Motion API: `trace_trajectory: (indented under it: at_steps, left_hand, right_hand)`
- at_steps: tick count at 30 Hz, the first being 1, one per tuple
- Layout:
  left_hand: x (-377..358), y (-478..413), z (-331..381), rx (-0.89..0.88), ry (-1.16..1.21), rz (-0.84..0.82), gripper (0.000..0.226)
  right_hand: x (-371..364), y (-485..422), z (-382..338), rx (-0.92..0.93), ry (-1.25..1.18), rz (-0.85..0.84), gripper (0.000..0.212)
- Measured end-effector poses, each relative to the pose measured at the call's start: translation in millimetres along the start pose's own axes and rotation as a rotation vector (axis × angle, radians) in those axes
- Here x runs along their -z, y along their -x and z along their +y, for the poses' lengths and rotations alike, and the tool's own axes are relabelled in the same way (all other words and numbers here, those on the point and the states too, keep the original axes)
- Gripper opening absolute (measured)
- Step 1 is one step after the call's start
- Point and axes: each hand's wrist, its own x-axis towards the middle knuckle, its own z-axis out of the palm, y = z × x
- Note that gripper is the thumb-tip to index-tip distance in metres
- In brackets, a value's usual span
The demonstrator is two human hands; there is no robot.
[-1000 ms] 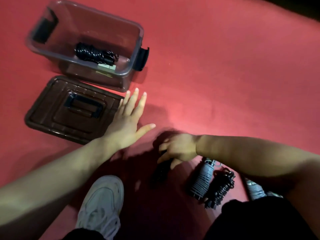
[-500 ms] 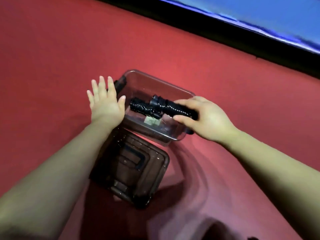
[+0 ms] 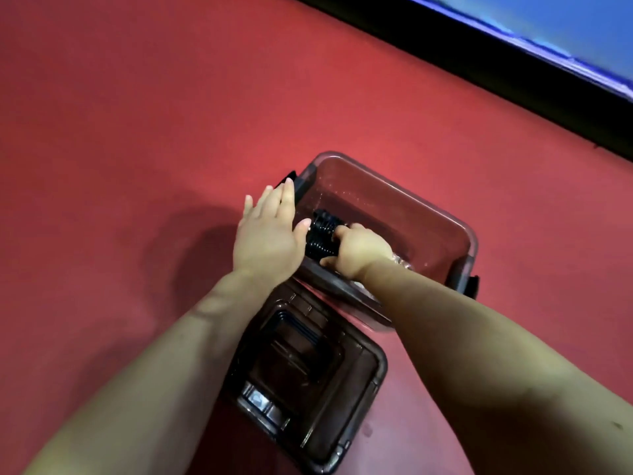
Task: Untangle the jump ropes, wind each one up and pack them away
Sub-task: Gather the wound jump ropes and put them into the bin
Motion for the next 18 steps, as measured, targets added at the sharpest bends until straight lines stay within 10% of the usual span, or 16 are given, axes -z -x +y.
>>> trace_trajectory:
  at_steps: [18]
  left_hand:
    - [4.2,3.6,5.6,0.067,0.039,-0.032,0.069]
  right_hand:
    - [0.5,0.3,15.1,0.001,0.070,-0.098,0.108]
